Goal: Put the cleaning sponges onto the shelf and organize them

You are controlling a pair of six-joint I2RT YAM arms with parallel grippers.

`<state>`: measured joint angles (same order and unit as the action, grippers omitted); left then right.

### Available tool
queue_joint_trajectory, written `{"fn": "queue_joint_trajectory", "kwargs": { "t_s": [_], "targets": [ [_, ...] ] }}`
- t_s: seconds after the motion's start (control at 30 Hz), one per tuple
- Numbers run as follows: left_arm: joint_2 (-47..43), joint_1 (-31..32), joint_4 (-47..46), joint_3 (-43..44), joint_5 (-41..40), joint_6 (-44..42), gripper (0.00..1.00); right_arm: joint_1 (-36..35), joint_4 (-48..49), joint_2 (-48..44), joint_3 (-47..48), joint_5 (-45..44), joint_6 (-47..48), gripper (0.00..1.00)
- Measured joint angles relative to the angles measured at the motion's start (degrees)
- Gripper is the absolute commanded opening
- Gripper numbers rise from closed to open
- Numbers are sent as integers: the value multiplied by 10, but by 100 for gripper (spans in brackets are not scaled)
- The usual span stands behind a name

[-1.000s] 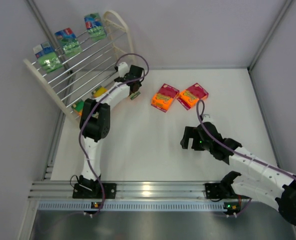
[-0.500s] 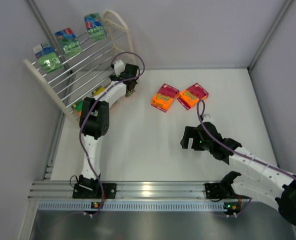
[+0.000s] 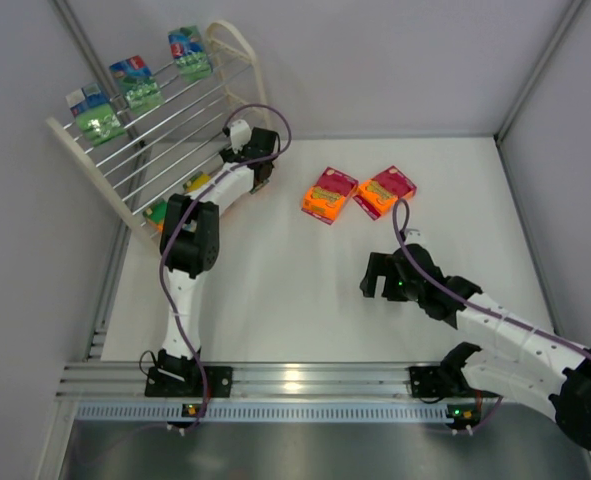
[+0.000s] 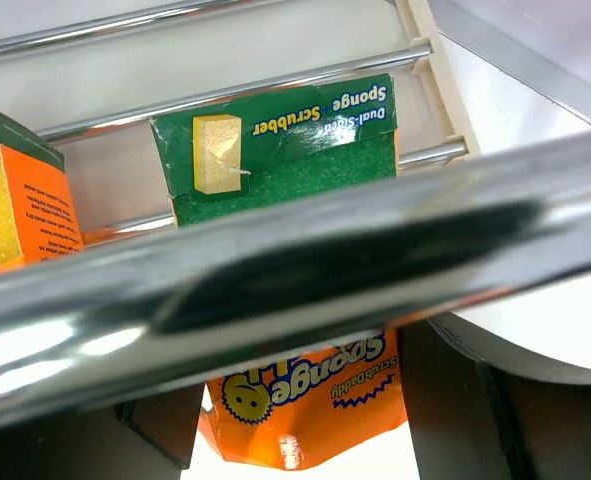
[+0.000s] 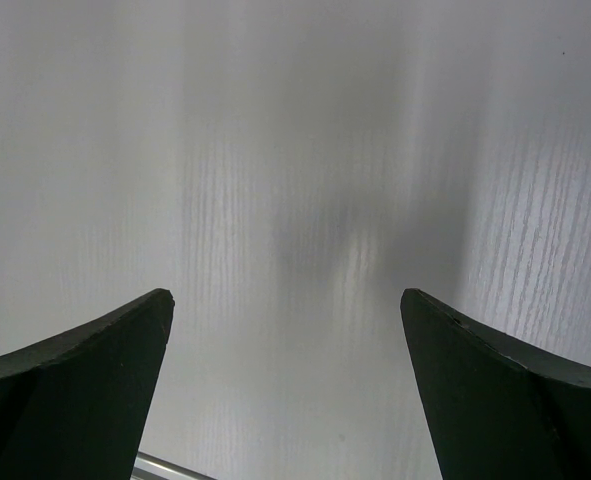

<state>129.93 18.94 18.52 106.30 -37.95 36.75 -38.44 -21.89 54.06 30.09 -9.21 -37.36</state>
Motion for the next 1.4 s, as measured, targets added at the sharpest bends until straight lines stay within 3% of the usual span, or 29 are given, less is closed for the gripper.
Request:
{"fn": "queue_joint_trajectory", "kwargs": {
  "t_s": [0.37,0.67,1.03,1.13,1.33,1.4],
  "targets": [
    [9,-2,-24,-1,2,-9,91,0,0,0,0,0,-2,99],
    [8,-1,-35,-14,13,-10,98,0,0,0,0,0,-2,99],
    [-17,21,-39,-70,8,10,96,1,0,-2,-1,0,-3,99],
    [-19,24,-40,-74,6,19,91,1,0,-7,-1,0,-3,99],
    [-19,24,-40,-74,-3,27,73,1,0,-12,-5,0,-4,100],
    [-18,23,-40,-74,-7,28,72,1,0,-12,-5,0,-4,99]
  ]
}}
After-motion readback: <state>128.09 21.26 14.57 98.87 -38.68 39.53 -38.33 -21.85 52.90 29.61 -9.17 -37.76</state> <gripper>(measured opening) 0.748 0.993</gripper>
